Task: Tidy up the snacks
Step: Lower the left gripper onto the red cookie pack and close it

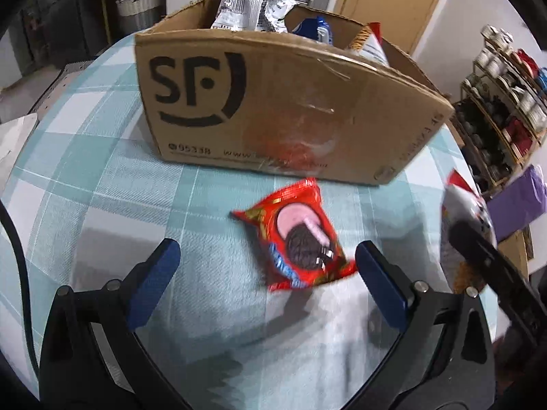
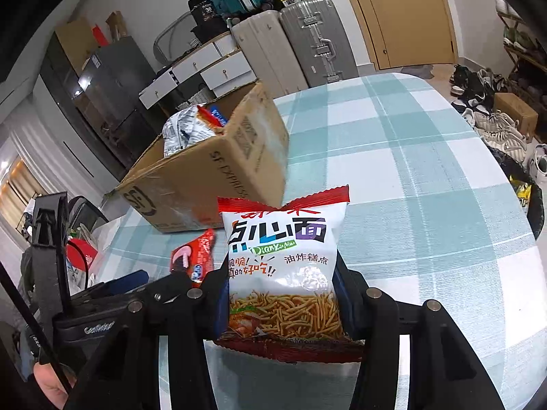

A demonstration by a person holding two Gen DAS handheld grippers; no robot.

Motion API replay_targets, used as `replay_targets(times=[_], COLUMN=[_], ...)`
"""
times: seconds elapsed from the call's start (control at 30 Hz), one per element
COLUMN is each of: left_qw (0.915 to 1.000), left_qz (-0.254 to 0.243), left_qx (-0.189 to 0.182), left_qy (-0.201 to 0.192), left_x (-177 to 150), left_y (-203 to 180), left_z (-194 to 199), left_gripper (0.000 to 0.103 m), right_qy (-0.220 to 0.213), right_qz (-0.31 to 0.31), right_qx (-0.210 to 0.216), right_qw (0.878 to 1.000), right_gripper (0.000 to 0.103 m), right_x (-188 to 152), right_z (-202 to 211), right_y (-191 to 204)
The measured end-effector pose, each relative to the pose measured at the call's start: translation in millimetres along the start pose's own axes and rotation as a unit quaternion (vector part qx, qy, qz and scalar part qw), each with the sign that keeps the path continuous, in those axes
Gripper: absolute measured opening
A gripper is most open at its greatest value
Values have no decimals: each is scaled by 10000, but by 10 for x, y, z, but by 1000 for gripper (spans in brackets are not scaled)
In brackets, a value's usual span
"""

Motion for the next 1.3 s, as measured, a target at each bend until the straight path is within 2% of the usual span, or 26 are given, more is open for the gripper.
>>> replay_targets(times=[0.1, 0.17, 0.47, 0.57, 0.8, 0.87, 0.93, 1.07, 1.3], left_qw=[9990, 9983, 9990, 9993, 9988, 9991, 9988, 9996, 9992], left_qz=[391, 551, 293, 188, -109, -232, -320, -227, -51], left_qx=[-149, -125, 282, 272, 461, 350, 346, -8, -291], left_qy=[156, 144, 209, 196, 118, 90, 104, 149, 259], left_x=[59, 103, 168, 166, 146, 158, 148, 178, 261], left_y=[25, 35, -183, -240, -173, -201, -228, -165, -53], left_z=[-115, -143, -250, -237, -185, -144, -99, -41, 17], left_gripper=[102, 102, 102, 101, 75, 56, 43, 42, 42], right_qy=[-38, -79, -45, -53, -32, -14, 14, 64, 84], right_qz=[-127, -135, -64, -76, -169, -172, -164, -177, -256], right_qx=[122, 141, 170, 143, 105, 87, 57, 27, 25], right_qw=[9998, 9998, 9998, 9999, 9998, 9998, 9998, 9998, 9996], right_gripper=[50, 50, 50, 50, 50, 50, 50, 50, 50], right_x=[6, 15, 11, 14, 5, -4, -22, -44, -57], right_z=[49, 77, 59, 60, 50, 39, 30, 3, -8], right_y=[-31, -28, 5, -5, -16, -19, -20, -37, -46])
Point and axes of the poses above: each gripper's, at about its wrist camera, not at the fingertips, and z roughly against the way its jaws point, y to its left, x to its top, the point moved 5 cm from there along -z, roughly the way its jaws point
